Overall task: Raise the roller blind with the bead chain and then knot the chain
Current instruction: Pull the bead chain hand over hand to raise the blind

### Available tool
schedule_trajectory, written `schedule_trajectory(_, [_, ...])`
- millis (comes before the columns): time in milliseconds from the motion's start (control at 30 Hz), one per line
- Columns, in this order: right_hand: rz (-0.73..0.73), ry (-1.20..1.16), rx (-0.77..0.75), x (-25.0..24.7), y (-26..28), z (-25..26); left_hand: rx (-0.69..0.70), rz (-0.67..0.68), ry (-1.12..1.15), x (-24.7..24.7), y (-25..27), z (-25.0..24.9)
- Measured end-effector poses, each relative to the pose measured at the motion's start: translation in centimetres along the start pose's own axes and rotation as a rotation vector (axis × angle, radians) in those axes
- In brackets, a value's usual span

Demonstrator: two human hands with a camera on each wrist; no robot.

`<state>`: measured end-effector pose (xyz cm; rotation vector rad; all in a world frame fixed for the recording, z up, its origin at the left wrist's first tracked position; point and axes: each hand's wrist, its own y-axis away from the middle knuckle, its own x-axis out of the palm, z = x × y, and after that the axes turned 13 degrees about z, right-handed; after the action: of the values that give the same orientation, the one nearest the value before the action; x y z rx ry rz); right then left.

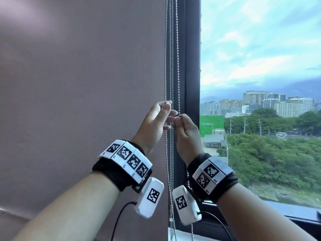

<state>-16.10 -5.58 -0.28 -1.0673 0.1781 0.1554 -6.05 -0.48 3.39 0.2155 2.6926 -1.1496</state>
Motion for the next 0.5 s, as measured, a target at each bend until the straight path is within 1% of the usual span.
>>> schedule_trajectory(133, [-0.006,-0.042,-0.011,0.0,0.9,-0.2,-0.001,0.029,0.071,0.8,-0.5,-0.4])
schedule_trajectory(267, [0.025,0.000,-0.031,0.2,2.2,-0.4,-0.020,0.025,0.214,1.2,-1.2,-0.7])
schedule_trajectory(333, [0.040,0.015,-0.023,0.4,3.0,-0.9,-0.014,0.025,0.273,1.0,-1.8,-1.0])
schedule_trajectory(433, [0.059,0.028,-0.015,1.0,4.5,-1.9,0.010,0.041,0.297,0.5,-2.8,-1.5])
schedule_trajectory(500, [0.080,0.027,0.017,1.5,5.8,-2.8,0.022,0.057,0.337,0.3,-3.1,-1.9])
